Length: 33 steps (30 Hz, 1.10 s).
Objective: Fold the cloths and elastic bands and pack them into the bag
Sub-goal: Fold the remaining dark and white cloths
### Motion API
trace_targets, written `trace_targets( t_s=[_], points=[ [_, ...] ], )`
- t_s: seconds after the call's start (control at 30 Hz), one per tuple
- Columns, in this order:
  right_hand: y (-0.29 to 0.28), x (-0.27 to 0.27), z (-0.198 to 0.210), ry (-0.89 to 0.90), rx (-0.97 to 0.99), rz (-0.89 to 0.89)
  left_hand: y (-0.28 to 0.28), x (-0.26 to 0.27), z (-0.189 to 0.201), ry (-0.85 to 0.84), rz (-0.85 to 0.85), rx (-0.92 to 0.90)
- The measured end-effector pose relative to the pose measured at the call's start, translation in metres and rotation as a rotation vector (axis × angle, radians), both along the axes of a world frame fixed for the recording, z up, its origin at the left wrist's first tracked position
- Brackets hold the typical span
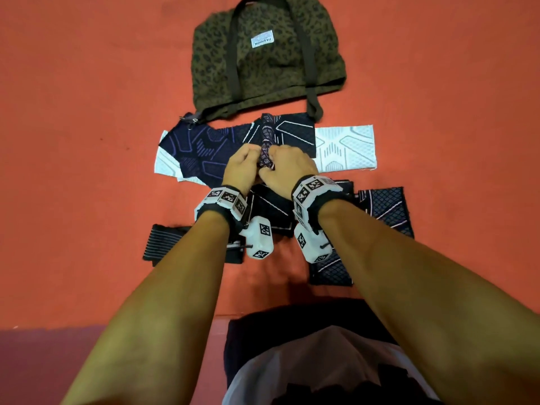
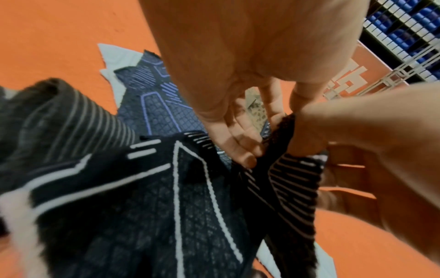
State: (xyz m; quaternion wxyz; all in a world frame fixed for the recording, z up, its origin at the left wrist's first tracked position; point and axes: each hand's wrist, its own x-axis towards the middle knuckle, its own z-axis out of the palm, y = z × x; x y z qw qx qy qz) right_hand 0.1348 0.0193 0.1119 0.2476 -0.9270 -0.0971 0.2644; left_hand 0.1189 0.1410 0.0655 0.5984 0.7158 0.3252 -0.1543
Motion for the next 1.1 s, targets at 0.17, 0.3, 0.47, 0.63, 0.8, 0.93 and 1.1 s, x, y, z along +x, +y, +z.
trace_targets(
  t_s=[0.17, 0.3, 0.47, 0.63, 0.8, 0.93, 1.1],
  points=[
    [0.012, -0.014, 0.006, 0.025, -0.005, 0.040, 0.012, -0.015, -0.004, 0.058, 0.010, 0.044],
    [0.018, -0.031, -0.001, 0.121, -0.052, 0.125, 0.027, -0.024, 0.002, 0.080, 0.104, 0.021],
    [0.024, -0.057, -0.028, 0.258, -0.067, 0.077, 0.054, -0.038, 0.001, 0.069, 0.030, 0.042],
    [0.033, -0.066, -0.035, 0.257, -0.040, -0.134, 0.076, -0.060, 0.009, 0.083, -0.066, 0.086],
    [0.050, -0.062, -0.036, 0.177, -0.014, -0.152, 0.091, -0.077, 0.016, 0.117, -0.052, 0.096],
    [0.063, -0.066, -0.036, 0.219, 0.049, -0.227, 0.101, -0.082, 0.016, 0.110, -0.029, 0.085],
    [0.062, -0.064, -0.038, 0.248, 0.051, -0.230, 0.093, -0.076, 0.020, 0.055, -0.098, 0.000]
  ],
)
